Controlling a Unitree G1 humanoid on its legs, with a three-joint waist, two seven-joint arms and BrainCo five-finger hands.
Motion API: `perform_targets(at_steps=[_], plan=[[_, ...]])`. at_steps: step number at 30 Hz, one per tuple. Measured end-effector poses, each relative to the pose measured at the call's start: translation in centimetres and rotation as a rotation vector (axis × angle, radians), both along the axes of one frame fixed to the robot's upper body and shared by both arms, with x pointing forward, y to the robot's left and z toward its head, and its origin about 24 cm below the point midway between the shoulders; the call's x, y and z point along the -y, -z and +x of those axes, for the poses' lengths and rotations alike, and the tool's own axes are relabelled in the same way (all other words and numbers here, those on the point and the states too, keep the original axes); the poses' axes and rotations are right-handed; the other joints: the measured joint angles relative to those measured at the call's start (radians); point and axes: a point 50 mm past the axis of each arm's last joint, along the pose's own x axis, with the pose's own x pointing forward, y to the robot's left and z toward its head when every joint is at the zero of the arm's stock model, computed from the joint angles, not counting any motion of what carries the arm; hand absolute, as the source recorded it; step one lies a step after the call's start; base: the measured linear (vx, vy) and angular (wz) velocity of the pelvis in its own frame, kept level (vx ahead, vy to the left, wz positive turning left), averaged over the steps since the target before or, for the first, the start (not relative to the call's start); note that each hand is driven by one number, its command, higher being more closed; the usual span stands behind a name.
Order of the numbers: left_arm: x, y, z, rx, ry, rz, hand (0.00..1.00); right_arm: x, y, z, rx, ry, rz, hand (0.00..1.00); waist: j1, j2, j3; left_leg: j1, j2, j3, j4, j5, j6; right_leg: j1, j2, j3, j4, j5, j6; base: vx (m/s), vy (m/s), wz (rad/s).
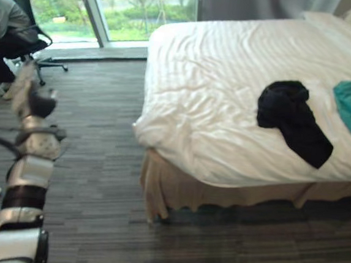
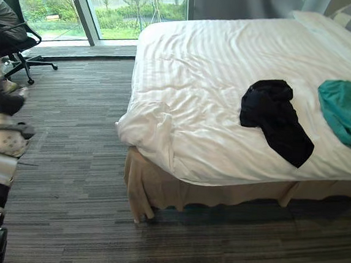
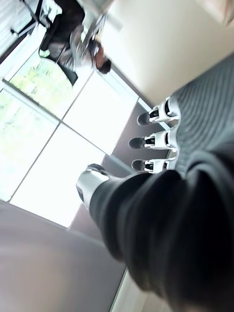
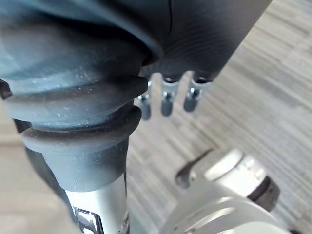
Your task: Tidy the bed and pick cloth on bed and put in laundry
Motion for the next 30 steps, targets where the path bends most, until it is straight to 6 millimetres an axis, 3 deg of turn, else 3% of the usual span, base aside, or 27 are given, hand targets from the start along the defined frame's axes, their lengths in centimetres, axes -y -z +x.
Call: perform_targets(at_steps=[4, 8, 16, 22, 29, 30], plan=[[3.1, -2.8, 3.2, -0.033, 0.081, 0.124, 0.00, 0.4, -0.3, 2.4, 0.069, -0.011, -0.019, 0.00, -0.047, -0.003, 0.042, -0.048, -0.002, 0.026, 0.001, 0.002, 0.002, -0.072, -0.001, 0.033, 0.021, 0.006, 0.004, -0.01, 0.008, -0.20], [4.8, -6.3, 4.9, -0.010, 0.102, 0.197, 0.00, 0.2, -0.5, 4.9, 0.136, -0.005, -0.017, 0.00, -0.091, -0.016, 0.098, -0.109, -0.007, 0.045, 0.001, 0.014, 0.009, -0.147, -0.003, 0.057, 0.033, 0.020, 0.007, 0.00, 0.008, -0.18], [5.3, -10.8, 5.7, 0.051, 0.077, 0.192, 0.00, -0.8, -0.7, 6.6, 0.213, 0.046, 0.008, 0.00, -0.097, -0.019, 0.212, -0.191, -0.006, 0.085, 0.001, 0.015, 0.011, -0.270, 0.002, 0.101, 0.069, 0.023, 0.007, 0.00, -0.002, -0.14], [4.5, -11.7, 5.9, 0.024, 0.049, 0.197, 0.00, -0.9, -1.0, 7.6, 0.247, 0.047, 0.006, 0.00, -0.095, -0.023, 0.274, -0.241, -0.007, 0.095, 0.002, 0.016, 0.013, -0.338, 0.003, 0.105, 0.095, 0.023, 0.007, 0.02, 0.002, -0.06], [4.0, -10.4, 6.4, -0.101, 0.057, 0.198, 0.00, -1.3, -1.4, 9.7, 0.301, 0.022, 0.010, 0.00, -0.095, -0.029, 0.309, -0.256, -0.006, 0.108, 0.002, 0.016, 0.013, -0.367, -0.001, 0.104, 0.112, 0.023, 0.007, 0.05, 0.011, -0.03], [4.1, -10.3, 6.4, -0.113, 0.063, 0.203, 1.00, -1.4, -1.4, 10.0, 0.307, 0.008, 0.010, 0.00, -0.094, -0.029, 0.313, -0.256, -0.005, 0.108, 0.002, 0.016, 0.013, -0.367, -0.001, 0.103, 0.115, 0.023, 0.007, 0.04, 0.009, 0.03]])
